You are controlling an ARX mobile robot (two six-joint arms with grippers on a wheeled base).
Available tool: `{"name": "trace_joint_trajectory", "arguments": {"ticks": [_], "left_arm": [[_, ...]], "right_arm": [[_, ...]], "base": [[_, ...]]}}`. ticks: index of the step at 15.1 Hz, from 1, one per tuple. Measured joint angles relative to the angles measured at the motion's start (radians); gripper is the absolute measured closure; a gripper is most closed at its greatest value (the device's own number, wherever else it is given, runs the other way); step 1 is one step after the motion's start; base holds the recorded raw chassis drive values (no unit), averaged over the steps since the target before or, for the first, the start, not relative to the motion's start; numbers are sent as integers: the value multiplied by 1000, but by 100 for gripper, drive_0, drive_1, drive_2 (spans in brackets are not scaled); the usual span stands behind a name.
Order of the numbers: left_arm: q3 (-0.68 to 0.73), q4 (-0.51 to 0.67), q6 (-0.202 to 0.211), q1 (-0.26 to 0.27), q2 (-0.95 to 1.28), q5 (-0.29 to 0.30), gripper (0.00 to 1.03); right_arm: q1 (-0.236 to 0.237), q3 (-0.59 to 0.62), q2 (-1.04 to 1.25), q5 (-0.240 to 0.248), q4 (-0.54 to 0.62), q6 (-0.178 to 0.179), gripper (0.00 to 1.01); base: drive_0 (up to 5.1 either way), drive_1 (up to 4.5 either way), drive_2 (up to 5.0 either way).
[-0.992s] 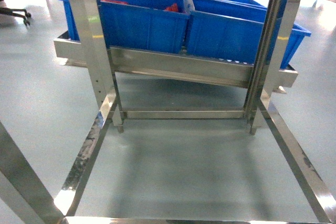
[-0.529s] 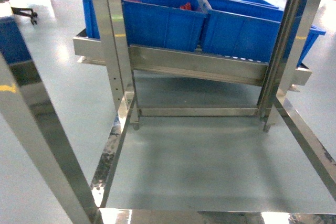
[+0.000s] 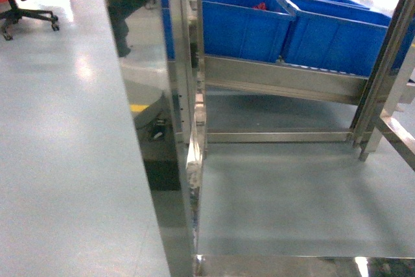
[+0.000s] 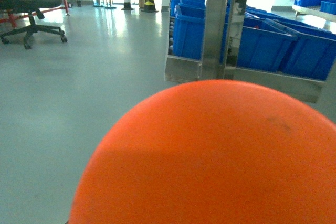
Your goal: Pick capacitor and pack into box
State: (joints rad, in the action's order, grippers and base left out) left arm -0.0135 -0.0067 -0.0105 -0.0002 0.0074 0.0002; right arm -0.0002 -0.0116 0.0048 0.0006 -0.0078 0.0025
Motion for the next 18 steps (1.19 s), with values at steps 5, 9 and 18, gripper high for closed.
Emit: {"name": "trace_joint_trajectory", "arguments": {"ticks": [5, 9, 18], "left_arm": [[0, -1, 0, 0, 0, -2, 60], [0, 3, 0, 0, 0, -1, 60], [0, 2, 0, 0, 0, 0, 60]], "right_arm": [[0, 0, 0, -1, 6, 0, 3], [0, 0, 0, 0, 3, 0, 3], [0, 0, 0, -1, 5, 0, 3]], "base": [[-483, 260, 260], [-484, 262, 262], [-496, 250, 250]]}}
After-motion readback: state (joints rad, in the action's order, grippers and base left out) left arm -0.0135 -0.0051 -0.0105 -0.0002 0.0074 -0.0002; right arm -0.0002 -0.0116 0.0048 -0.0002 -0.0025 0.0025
